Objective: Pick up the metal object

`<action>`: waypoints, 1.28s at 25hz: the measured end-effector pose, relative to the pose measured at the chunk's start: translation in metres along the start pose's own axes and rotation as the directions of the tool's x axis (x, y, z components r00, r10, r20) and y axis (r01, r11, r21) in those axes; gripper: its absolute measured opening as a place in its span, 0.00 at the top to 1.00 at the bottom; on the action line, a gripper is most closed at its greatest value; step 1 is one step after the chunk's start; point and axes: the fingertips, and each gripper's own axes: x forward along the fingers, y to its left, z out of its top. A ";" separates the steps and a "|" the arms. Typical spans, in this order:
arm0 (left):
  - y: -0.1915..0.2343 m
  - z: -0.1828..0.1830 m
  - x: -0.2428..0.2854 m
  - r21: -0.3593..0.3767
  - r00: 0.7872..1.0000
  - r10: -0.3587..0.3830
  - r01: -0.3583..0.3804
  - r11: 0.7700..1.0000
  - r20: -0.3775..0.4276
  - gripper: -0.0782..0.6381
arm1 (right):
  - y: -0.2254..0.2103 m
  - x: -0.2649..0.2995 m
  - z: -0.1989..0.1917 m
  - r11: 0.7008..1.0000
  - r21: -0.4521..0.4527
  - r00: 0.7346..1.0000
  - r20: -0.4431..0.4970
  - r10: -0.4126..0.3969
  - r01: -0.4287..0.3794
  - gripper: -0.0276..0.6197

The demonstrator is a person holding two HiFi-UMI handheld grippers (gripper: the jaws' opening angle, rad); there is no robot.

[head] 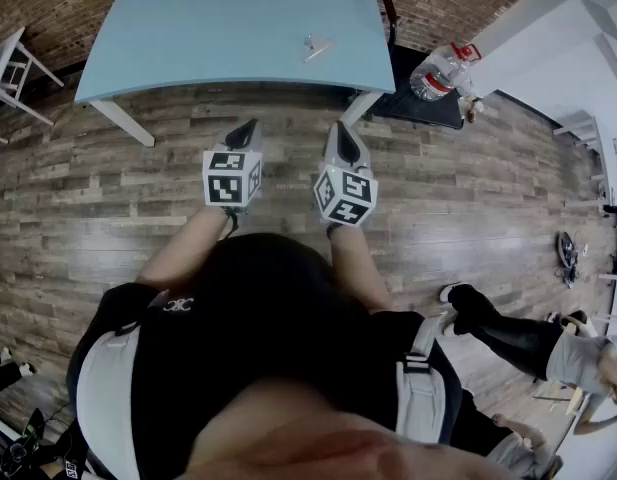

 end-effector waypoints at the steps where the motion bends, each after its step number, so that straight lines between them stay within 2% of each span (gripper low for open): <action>1: 0.000 0.001 -0.002 0.003 1.000 -0.001 0.001 1.000 0.004 0.89 | 0.002 0.000 0.000 1.000 -0.001 1.000 0.003 0.001 -0.001 0.94; 9: 0.003 -0.005 -0.015 0.012 1.000 -0.006 0.006 1.000 0.010 0.89 | 0.015 -0.007 -0.009 1.000 -0.003 1.000 -0.001 0.008 -0.008 0.94; 13: 0.011 -0.006 -0.019 0.008 1.000 0.001 -0.001 1.000 0.017 0.89 | 0.023 -0.006 -0.007 0.999 0.037 1.000 0.023 0.014 -0.015 0.94; 17: 0.022 -0.008 -0.020 0.005 1.000 -0.002 0.002 1.000 0.010 0.89 | 0.031 -0.002 -0.011 1.000 0.026 1.000 0.007 0.003 -0.003 0.94; 32: 0.070 -0.015 -0.023 0.013 0.997 -0.070 0.071 0.997 -0.019 0.89 | 0.081 0.012 -0.026 1.000 0.000 0.999 -0.020 -0.025 0.025 0.94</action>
